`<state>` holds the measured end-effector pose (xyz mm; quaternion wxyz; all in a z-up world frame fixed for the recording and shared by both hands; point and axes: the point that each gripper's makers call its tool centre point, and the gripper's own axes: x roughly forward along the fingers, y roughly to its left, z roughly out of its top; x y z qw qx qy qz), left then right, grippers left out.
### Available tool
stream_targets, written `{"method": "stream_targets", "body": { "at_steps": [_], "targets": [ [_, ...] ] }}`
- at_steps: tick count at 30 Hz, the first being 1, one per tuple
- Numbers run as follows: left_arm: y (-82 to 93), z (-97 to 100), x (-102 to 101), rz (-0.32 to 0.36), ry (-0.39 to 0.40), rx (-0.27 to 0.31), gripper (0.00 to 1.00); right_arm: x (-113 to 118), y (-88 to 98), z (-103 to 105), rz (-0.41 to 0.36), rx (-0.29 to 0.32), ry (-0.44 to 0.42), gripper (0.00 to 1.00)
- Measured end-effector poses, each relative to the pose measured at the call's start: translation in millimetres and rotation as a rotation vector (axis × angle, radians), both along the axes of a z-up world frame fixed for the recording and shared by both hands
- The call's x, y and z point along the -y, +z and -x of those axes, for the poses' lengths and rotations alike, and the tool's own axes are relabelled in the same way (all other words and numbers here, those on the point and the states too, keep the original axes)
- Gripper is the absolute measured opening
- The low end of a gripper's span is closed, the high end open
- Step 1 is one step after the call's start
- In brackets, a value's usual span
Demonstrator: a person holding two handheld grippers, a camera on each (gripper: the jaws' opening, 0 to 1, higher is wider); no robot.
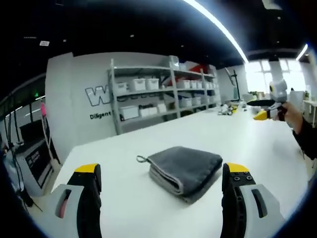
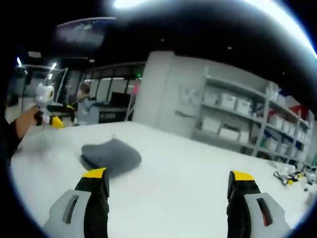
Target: Open the folded towel by lifting each exposed corner and separating the folded layers until the towel lies flat within the target outline without major curled edges
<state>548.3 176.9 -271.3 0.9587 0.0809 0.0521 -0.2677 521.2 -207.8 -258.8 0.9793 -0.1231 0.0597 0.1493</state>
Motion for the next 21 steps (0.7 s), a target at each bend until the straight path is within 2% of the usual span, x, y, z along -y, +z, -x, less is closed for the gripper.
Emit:
{"method": "stream_targets", "body": {
  "at_steps": [4, 8, 14, 18, 21],
  "targets": [
    [-15.1, -7.0, 3.2, -0.007, -0.001, -0.026, 0.99, 0.0, -9.3, -15.7, -0.033, -0.024, 0.012, 1.0],
    [-19.6, -14.9, 4.5, 0.006, -0.007, -0.043, 0.99, 1.9, -18.8, -29.0, -0.033, -0.039, 0.004, 1.0],
    [-20.5, -28.5, 8.7, 0.014, -0.016, -0.027, 0.99, -2.4, -25.6, -36.5, -0.022, -0.052, 0.014, 1.0],
    [-35.1, -35.3, 16.9, 0.03, -0.041, -0.045, 0.99, -9.9, -25.9, -41.8, -0.043, -0.037, 0.028, 1.0],
    [-53.5, -28.0, 24.9, -0.034, -0.076, -0.064, 1.0, -28.5, -28.9, -42.2, -0.089, -0.011, 0.072, 1.0]
  ]
}}
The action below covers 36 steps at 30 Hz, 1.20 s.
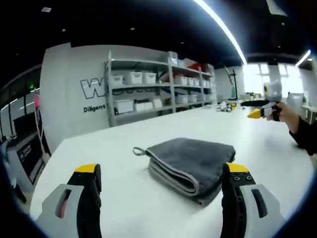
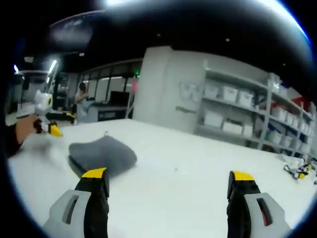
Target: Open the folded towel by lifting each exposed corner and separating the folded layers until the towel lies flat within the target outline without major curled edges
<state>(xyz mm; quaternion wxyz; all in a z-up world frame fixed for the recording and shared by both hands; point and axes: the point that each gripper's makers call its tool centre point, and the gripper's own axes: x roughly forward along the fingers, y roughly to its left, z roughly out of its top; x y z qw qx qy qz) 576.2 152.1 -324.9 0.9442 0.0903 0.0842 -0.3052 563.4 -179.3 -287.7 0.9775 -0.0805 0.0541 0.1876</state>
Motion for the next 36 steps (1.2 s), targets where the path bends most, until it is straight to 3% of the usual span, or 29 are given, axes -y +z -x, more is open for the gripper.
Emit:
{"method": "stream_targets", "body": {
  "at_steps": [6, 11, 17, 21, 25, 33, 36],
  "targets": [
    [-24.1, 1.7, 3.5, -0.074, -0.005, -0.026, 0.98, -34.9, -24.5, -0.9, 0.032, -0.031, 0.064, 1.0],
    [-30.5, 0.8, 7.3, -0.065, -0.005, -0.04, 0.97, -59.4, -34.5, 0.8, 0.052, -0.024, 0.106, 1.0],
    [-40.3, 2.9, 17.3, -0.083, -0.034, -0.049, 0.95, -89.4, -43.5, 5.7, 0.022, -0.03, 0.181, 0.99],
    [-44.5, 1.1, 18.9, -0.075, -0.045, -0.055, 0.89, -106.6, -55.0, 5.3, 0.052, -0.034, 0.21, 0.99],
    [-47.2, -0.1, 21.5, -0.006, -0.054, -0.105, 0.83, -120.1, -59.1, 5.7, 0.004, -0.061, 0.242, 0.92],
    [-53.0, -4.0, 24.5, -0.016, -0.056, -0.112, 0.79, -135.0, -71.3, 0.9, 0.021, -0.073, 0.259, 0.81],
    [-55.0, -8.8, 25.4, -0.012, -0.046, -0.117, 0.74, -135.2, -74.2, -2.6, 0.029, -0.076, 0.263, 0.76]
  ]
}}
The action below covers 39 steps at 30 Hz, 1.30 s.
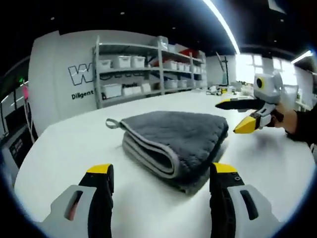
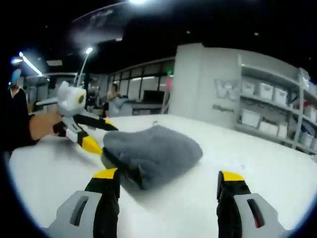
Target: Open the folded towel by lifting each exposed corner and separating the folded layers until the towel lies flat within the target outline without major curled edges
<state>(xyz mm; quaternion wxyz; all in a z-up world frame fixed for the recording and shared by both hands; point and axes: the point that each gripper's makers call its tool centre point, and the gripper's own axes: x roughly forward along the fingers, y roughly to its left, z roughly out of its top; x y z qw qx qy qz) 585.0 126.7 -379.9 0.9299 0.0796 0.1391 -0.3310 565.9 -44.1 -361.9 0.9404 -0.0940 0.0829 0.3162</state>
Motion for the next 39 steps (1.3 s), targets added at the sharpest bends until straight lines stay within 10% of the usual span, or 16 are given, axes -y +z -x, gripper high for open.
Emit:
{"method": "stream_targets", "body": {
  "at_steps": [23, 39],
  "targets": [
    [-8.4, 1.1, 16.3, -0.001, -0.043, -0.043, 0.38, -10.2, -12.0, -1.8, -0.006, -0.065, 0.056, 0.17],
    [-13.9, 11.4, 24.2, 0.016, -0.045, -0.072, 0.22, -13.8, -14.8, 2.6, -0.016, -0.077, 0.057, 0.05]
  ]
}}
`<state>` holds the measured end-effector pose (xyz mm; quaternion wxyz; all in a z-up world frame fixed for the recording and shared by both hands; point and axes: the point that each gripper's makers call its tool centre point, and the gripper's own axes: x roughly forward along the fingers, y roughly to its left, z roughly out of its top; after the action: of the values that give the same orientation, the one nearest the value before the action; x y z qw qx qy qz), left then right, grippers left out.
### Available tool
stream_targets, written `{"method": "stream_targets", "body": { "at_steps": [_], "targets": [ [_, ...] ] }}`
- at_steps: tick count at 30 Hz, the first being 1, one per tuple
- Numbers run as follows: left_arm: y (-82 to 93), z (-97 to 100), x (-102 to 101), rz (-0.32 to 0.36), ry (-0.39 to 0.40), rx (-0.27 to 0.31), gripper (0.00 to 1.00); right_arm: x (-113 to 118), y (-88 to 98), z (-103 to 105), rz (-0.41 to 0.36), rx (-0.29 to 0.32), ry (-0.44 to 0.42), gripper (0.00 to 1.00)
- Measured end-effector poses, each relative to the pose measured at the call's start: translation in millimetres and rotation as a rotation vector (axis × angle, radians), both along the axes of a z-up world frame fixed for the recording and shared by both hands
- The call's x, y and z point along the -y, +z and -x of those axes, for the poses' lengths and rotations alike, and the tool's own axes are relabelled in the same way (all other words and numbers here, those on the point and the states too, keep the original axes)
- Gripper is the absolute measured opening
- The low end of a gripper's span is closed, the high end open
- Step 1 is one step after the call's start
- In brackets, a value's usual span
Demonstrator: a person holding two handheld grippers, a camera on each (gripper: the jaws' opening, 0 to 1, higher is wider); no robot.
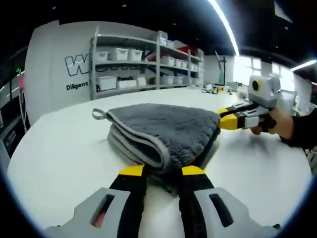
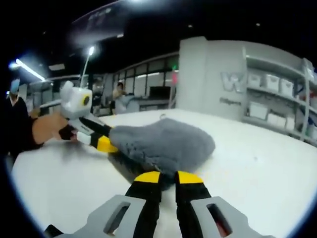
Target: Open the folded towel by lifting each exposed corner and separating the folded layers until the towel lies flat within the target outline without major curled edges
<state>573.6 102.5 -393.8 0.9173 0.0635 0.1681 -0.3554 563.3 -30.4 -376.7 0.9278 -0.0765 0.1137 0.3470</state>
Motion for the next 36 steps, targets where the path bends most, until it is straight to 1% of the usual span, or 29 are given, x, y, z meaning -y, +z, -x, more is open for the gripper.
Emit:
{"method": "stream_targets", "body": {
  "at_steps": [2, 4, 9, 15, 22, 25, 28, 30, 33, 36],
  "targets": [
    [0.5, 1.6, 1.7, -0.008, -0.006, 0.012, 0.19, 0.5, 0.2, 0.1, 0.007, 0.006, 0.002, 0.05],
    [0.2, 2.2, 2.0, -0.01, -0.005, 0.014, 0.18, 0.3, -0.1, 0.5, 0.014, 0.012, 0.005, 0.04],
    [-1.8, 5.2, 3.7, 0.012, -0.009, -0.009, 0.15, -0.3, -0.7, 1.4, 0.022, 0.018, 0.009, 0.04],
    [-3.0, 8.6, 5.6, 0.022, -0.011, -0.023, 0.13, -0.4, -2.1, 2.3, 0.028, 0.017, 0.014, 0.04],
    [-4.1, 12.1, 7.5, 0.009, -0.022, -0.023, 0.11, -0.3, -2.4, 6.3, 0.044, 0.017, 0.023, 0.04],
    [-4.5, 12.5, 7.8, 0.01, -0.024, -0.031, 0.11, 0.8, -3.0, 9.6, 0.064, 0.013, 0.03, 0.04],
    [-4.5, 15.4, 9.7, 0.012, -0.032, -0.04, 0.12, 2.6, -2.7, 12.3, 0.067, 0.002, 0.029, 0.04],
    [-4.7, 17.4, 10.9, 0.004, -0.037, -0.042, 0.11, 3.4, -4.0, 14.7, 0.063, -0.02, 0.027, 0.04],
    [-5.1, 20.4, 11.6, -0.021, -0.051, -0.044, 0.11, 3.9, -3.5, 18.2, 0.061, -0.026, 0.031, 0.04],
    [-4.9, 22.6, 11.7, -0.031, -0.06, -0.053, 0.11, 4.3, -3.3, 22.5, 0.068, -0.029, 0.039, 0.04]
  ]
}}
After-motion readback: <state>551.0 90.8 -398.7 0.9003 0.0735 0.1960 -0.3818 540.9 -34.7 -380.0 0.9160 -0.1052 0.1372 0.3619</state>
